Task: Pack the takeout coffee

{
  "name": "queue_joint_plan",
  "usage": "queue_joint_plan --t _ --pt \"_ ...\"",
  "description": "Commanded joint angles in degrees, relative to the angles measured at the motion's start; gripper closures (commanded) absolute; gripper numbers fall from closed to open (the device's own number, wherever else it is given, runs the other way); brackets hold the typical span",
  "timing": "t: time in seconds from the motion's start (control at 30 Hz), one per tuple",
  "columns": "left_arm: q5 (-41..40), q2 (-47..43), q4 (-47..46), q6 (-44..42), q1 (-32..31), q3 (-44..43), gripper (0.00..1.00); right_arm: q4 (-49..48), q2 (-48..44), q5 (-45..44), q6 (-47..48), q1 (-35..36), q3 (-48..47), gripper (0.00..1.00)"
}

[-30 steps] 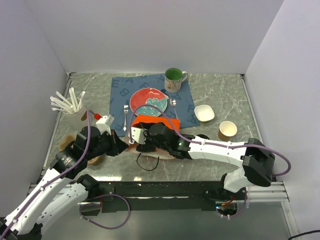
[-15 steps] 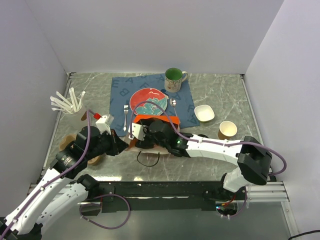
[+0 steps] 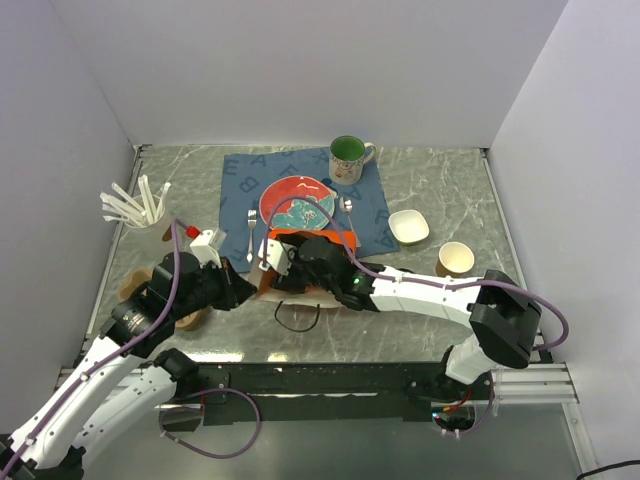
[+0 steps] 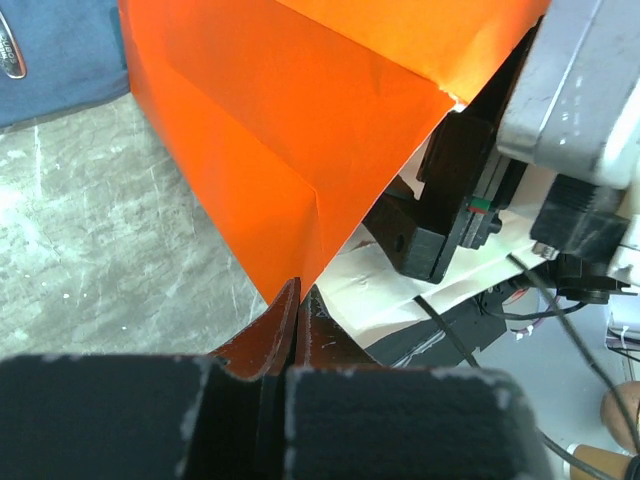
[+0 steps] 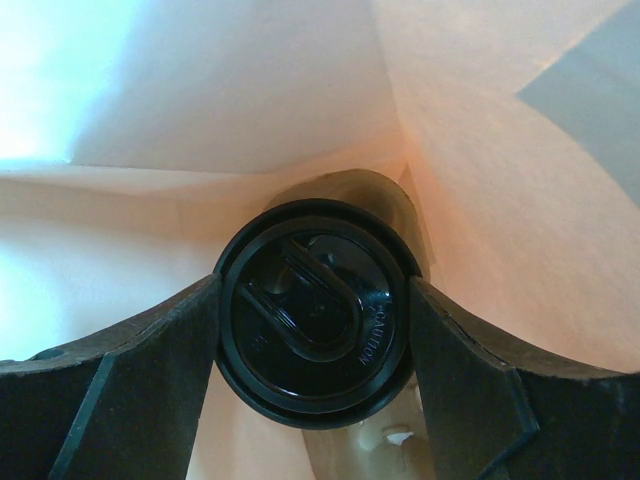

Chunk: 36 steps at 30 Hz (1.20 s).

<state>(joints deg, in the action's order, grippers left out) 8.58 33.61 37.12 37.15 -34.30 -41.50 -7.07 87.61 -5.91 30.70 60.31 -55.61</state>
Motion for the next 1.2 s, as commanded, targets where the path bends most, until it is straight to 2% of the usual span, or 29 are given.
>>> queue_joint_plan --t 0.0,0.13,0.33,0.5,0.6,0.83,1.0,1.17 --pt "-0.23 0.23 0.76 0.73 0.03 -1.40 0.99 1.09 1.16 -2.26 -3.10 -1.25 -1.60 0.65" --pt "-0.49 1.37 0.23 0.38 -0.06 -2.01 0.99 2.05 -0.69 -2.35 -2.23 -1.25 -2.91 0.65" --pt "-2.07 2.43 -1.09 -0.23 -0.06 -1.75 0.99 9.52 -5.86 1.16 0.06 -1.16 -4.24 0.65" --pt "-2.69 2.43 -1.70 -0.49 -0.06 -0.87 0.99 15.67 -11.22 1.70 2.17 -1.51 -1.87 0.65" --pt "-1.82 1.99 -2.49 -0.67 -0.06 -0.43 0.99 15.68 -13.25 0.82 3.14 -2.65 0.15 0.65" --pt "-0.23 2.08 -3.11 -1.29 -0.06 -0.34 0.99 16.03 -13.26 2.57 7.18 -6.52 1.30 0.65" --pt "0.21 2.26 -2.85 -2.08 -0.06 -1.74 0.99 20.25 -13.00 9.33 10.79 -4.95 -0.54 0.66" --pt "-2.76 2.17 -2.58 -1.29 -0.06 -2.98 0.99 21.66 -10.89 8.11 10.43 -3.45 -3.45 0.67"
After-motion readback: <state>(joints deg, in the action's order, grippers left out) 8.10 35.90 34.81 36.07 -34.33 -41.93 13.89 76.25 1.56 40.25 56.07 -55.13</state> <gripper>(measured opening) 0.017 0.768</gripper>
